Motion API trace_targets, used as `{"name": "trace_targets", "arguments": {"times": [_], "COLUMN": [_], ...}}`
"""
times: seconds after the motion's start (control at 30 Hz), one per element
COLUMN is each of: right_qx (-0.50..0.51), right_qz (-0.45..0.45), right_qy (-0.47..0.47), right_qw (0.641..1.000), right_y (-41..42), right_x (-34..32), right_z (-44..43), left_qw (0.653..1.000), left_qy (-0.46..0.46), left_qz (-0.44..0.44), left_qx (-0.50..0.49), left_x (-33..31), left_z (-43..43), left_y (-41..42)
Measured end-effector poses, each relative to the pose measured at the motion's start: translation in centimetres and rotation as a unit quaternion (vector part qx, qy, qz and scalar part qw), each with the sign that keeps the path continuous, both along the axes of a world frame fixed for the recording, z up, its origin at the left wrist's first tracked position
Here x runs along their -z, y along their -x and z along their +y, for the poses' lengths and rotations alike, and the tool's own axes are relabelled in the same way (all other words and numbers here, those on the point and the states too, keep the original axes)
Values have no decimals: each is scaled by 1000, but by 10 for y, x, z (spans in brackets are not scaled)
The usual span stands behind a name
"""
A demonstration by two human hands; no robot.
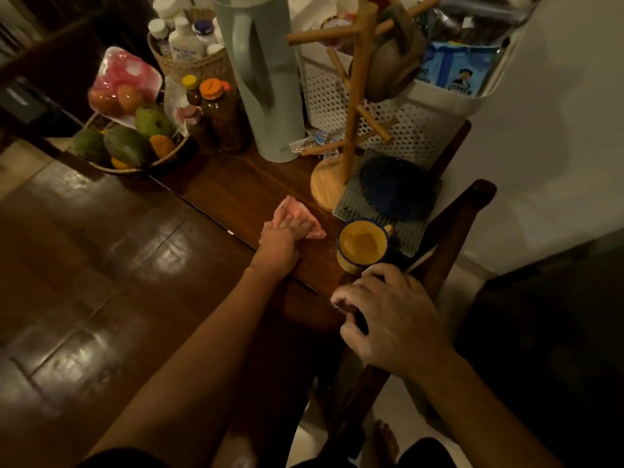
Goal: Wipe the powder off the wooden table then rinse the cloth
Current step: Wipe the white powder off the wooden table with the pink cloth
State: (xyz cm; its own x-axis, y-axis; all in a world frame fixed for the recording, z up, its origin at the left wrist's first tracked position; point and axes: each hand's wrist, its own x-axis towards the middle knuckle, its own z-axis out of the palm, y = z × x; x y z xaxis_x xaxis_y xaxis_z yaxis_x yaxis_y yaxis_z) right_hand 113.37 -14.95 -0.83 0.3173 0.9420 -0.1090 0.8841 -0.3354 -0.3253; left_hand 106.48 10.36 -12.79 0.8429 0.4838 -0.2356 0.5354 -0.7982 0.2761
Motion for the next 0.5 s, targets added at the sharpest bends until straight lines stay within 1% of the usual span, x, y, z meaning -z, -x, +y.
{"name": "trace_targets", "arguments": {"times": [0.03, 0.07, 0.1, 0.17, 0.2, 0.23, 0.27, 0.3, 0.37, 0.43, 0.5], "right_qx": [3, 6, 7, 0, -4, -5, -4, -3, -6, -17, -37], "right_qz": [-2, -3, -6, -13, -15, -16, -17, -18, -21, -15, -12], "right_qy": [-3, -6, -9, -13, -13, -11, -8, -4, 38, 103, 136], "right_qw": [1000, 1000, 1000, 1000, 1000, 1000, 1000, 1000, 999, 994, 990], "right_y": [0, 1, 2, 2, 3, 3, 2, 2, 2, 1, 4], "right_x": [0, 1, 1, 1, 1, 1, 1, 0, -4, -10, -13], "right_z": [0, -1, -2, -4, -5, -5, -5, -4, 1, 7, 11], "left_qw": [999, 999, 999, 992, 992, 995, 996, 992, 987, 984, 969], "left_qy": [-18, -16, 0, 36, 42, 44, 55, 65, 81, 90, 87], "left_qz": [-19, -14, 19, 124, 116, 63, -19, -74, -118, -150, -166], "left_qx": [-28, -46, -42, 4, 38, 63, 67, 73, 66, -41, -162], "left_x": [4, 7, 6, -3, -7, -12, -13, -12, -4, 1, 1], "left_z": [-8, -12, -16, -21, -24, -28, -34, -41, -47, -46, -53], "left_y": [-4, -9, -13, -10, 1, 15, 34, 58, 102, 143, 186]}}
